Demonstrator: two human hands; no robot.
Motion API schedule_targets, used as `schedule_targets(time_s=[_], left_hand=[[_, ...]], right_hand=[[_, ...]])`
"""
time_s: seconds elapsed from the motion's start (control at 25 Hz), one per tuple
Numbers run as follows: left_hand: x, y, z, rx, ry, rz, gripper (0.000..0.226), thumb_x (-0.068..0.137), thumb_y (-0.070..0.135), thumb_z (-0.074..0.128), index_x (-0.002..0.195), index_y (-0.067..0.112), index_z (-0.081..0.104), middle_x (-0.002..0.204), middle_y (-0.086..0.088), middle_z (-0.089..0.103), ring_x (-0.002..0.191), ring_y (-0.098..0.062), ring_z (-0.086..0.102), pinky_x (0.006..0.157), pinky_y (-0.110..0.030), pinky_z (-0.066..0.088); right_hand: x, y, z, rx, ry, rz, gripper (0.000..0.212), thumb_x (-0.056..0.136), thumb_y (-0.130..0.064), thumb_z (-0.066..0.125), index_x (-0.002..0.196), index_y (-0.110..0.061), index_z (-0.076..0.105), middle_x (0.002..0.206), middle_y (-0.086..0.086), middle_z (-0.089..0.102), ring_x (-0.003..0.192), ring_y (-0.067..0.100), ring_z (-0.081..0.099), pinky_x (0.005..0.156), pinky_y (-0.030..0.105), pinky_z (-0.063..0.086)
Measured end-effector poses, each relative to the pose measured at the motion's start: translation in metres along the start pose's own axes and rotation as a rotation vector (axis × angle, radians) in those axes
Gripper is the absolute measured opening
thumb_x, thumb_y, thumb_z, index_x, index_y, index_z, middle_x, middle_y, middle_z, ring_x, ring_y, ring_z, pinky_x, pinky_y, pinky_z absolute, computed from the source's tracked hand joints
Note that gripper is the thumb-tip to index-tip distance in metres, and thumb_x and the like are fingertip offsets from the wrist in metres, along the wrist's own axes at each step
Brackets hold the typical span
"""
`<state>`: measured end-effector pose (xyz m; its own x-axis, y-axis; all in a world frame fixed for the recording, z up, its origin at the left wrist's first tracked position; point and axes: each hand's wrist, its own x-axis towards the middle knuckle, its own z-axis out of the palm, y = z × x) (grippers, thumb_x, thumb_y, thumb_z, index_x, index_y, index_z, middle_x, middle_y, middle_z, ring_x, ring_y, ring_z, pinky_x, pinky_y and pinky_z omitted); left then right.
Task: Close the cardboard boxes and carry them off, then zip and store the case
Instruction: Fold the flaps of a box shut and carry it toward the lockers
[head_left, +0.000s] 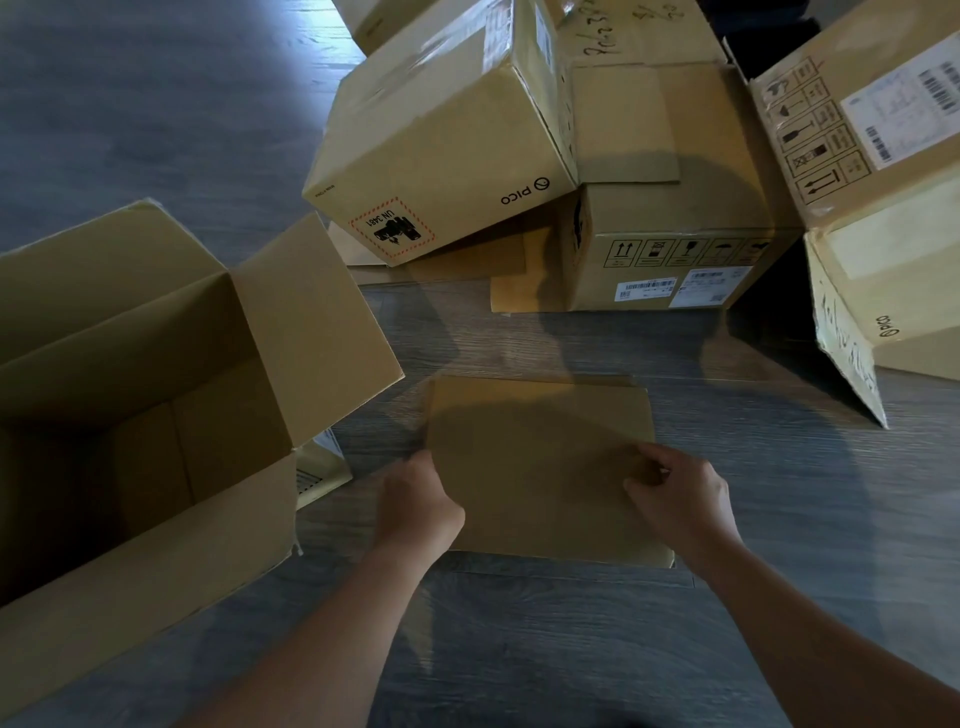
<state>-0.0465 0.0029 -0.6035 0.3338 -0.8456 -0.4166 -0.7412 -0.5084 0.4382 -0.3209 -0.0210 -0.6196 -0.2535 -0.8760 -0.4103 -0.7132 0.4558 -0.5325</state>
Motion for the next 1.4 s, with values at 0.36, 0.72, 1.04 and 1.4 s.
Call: schedule_targets(time_s=[0.36, 0.72, 1.04, 1.4], left_hand=[[-0.013, 0.061, -0.02, 0.037, 0.11, 0.304, 0.028, 0.075, 0.002, 0.058, 0.103, 0.003, 0.058, 0.113, -0.013, 0.05, 0.106, -0.03, 0.05, 0.095, -0.037, 0.047], [-0.018, 0.107, -0.091, 0.173, 0.458, 0.488, 0.017, 0.074, 0.015, 0.059, 0.081, 0.012, 0.045, 0.094, -0.009, 0.05, 0.084, -0.026, 0.048, 0.073, -0.036, 0.04], [-0.001, 0.012, -0.213, 0.206, 0.509, 0.286, 0.027, 0.086, 0.021, 0.062, 0.069, 0.019, 0.042, 0.076, 0.001, 0.044, 0.071, -0.015, 0.046, 0.056, -0.024, 0.031], [-0.015, -0.127, -0.264, 0.19, 0.509, 0.085, 0.039, 0.084, 0.03, 0.077, 0.116, 0.013, 0.064, 0.101, 0.001, 0.066, 0.079, -0.007, 0.051, 0.056, -0.01, 0.028]], right_hand=[[-0.006, -0.008, -0.03, -0.174, 0.119, -0.132, 0.063, 0.09, -0.041, 0.067, 0.149, -0.023, 0.05, 0.148, 0.007, 0.047, 0.128, 0.034, 0.05, 0.103, 0.046, 0.044], [-0.014, -0.08, -0.095, -0.139, 0.324, -0.321, 0.064, 0.084, -0.041, 0.072, 0.143, -0.021, 0.057, 0.136, 0.013, 0.056, 0.117, 0.04, 0.058, 0.098, 0.048, 0.049], [-0.022, -0.227, -0.054, -0.263, 0.198, -0.65, 0.063, 0.084, -0.042, 0.073, 0.141, -0.02, 0.059, 0.135, 0.018, 0.058, 0.121, 0.042, 0.05, 0.106, 0.048, 0.04], [-0.071, -0.29, 0.033, -0.298, 0.017, -0.83, 0.045, 0.084, -0.04, 0.075, 0.118, -0.011, 0.07, 0.108, 0.013, 0.067, 0.097, 0.033, 0.06, 0.086, 0.039, 0.047]])
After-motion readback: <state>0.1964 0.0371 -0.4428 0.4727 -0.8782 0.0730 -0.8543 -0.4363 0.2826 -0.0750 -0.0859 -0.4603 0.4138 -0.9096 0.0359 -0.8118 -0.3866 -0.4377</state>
